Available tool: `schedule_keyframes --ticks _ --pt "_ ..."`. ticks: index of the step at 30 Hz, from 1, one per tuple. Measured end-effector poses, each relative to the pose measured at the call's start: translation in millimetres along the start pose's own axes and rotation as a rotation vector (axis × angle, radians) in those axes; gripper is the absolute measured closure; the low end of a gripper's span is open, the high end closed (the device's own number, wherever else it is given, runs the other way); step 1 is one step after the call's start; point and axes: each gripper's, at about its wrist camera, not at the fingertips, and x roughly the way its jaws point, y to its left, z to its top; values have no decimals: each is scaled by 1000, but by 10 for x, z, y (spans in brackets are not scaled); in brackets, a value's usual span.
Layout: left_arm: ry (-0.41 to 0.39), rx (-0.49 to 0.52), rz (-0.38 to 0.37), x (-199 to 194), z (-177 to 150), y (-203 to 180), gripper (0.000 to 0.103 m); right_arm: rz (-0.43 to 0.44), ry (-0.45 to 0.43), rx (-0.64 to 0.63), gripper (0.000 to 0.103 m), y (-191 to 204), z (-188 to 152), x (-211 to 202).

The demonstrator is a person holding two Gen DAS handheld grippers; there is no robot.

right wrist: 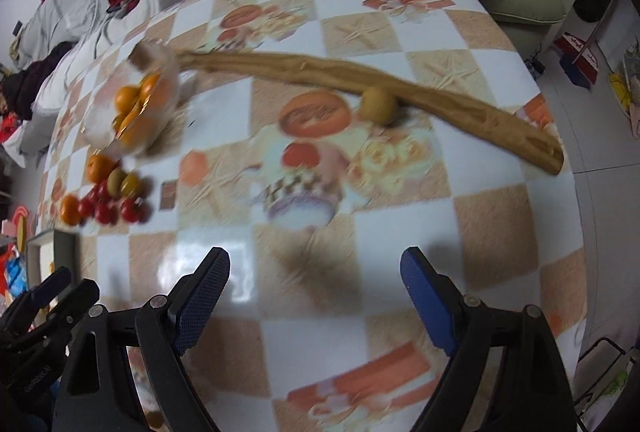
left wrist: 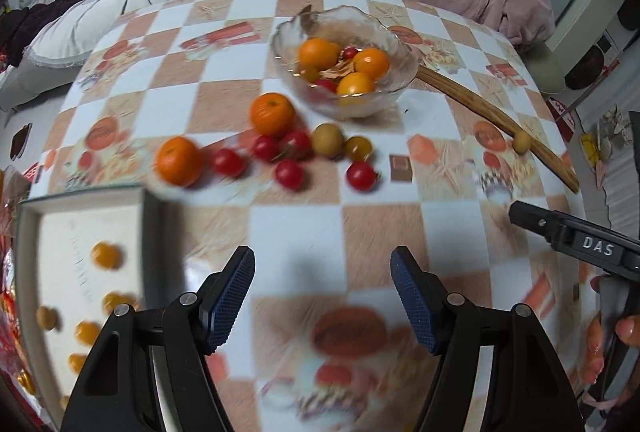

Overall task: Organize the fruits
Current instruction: 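Move both open grippers back over the fruits on the table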

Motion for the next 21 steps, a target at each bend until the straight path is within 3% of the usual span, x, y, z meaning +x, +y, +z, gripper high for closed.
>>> schedule_keyframes --ticks 7,15,21 --pt "-2 -17 27 336 207 -204 31 -10 -27 27 14 -215 356 187" --pt "4 -20 59 537 353 -325 31 -8 -45 22 18 -276 540 308" --pt "-1 -30 85 595 384 -389 35 -27 -72 8 35 -263 639 318"
